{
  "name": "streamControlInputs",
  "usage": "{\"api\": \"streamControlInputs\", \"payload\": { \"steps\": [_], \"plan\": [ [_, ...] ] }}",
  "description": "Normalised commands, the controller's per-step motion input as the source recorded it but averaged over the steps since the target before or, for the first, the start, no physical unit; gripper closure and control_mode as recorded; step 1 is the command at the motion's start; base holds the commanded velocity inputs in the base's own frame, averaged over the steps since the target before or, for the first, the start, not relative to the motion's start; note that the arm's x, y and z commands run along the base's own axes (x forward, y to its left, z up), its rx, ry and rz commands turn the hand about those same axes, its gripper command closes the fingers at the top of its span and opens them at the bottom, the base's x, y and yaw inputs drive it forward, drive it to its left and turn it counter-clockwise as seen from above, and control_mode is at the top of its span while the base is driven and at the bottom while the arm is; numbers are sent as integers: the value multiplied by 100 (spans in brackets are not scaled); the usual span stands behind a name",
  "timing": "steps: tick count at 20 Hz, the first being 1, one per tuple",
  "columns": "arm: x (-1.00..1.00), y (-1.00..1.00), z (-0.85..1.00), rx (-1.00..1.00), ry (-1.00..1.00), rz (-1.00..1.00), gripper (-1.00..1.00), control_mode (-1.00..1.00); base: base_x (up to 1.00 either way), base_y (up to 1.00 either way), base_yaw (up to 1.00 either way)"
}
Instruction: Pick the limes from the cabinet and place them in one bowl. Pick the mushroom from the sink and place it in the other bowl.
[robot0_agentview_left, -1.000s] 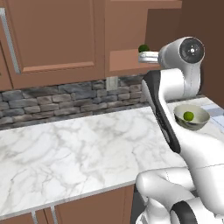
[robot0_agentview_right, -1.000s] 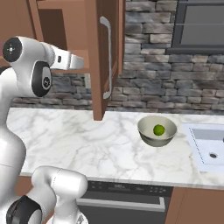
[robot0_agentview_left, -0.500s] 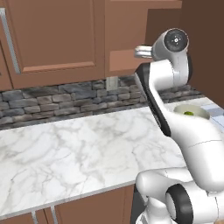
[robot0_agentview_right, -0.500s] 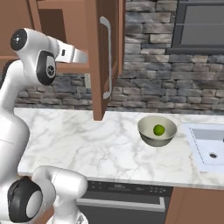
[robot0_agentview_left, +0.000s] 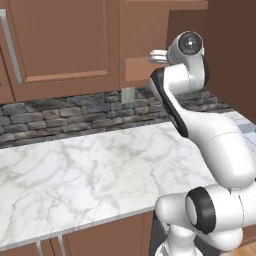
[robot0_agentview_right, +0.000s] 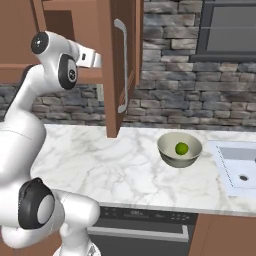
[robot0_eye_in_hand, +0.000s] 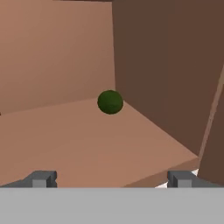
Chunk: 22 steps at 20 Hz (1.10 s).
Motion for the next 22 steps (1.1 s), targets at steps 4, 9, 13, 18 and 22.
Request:
{"api": "streamControlInputs", "payload": {
  "steps": [4,9,13,18,22],
  "plan": [
    [67,-5,-13,-2,12,0,-100,-100,0,0,0],
    [61,-13,-2,-4,17,0,-100,-100,0,0,0],
    [49,-10,0,-1,3,0,-100,-100,0,0,0],
    [34,-1,-11,-3,-1,-2,-100,-100,0,0,0],
    [28,-5,-12,-2,-1,-1,-100,-100,0,0,0]
  ]
}}
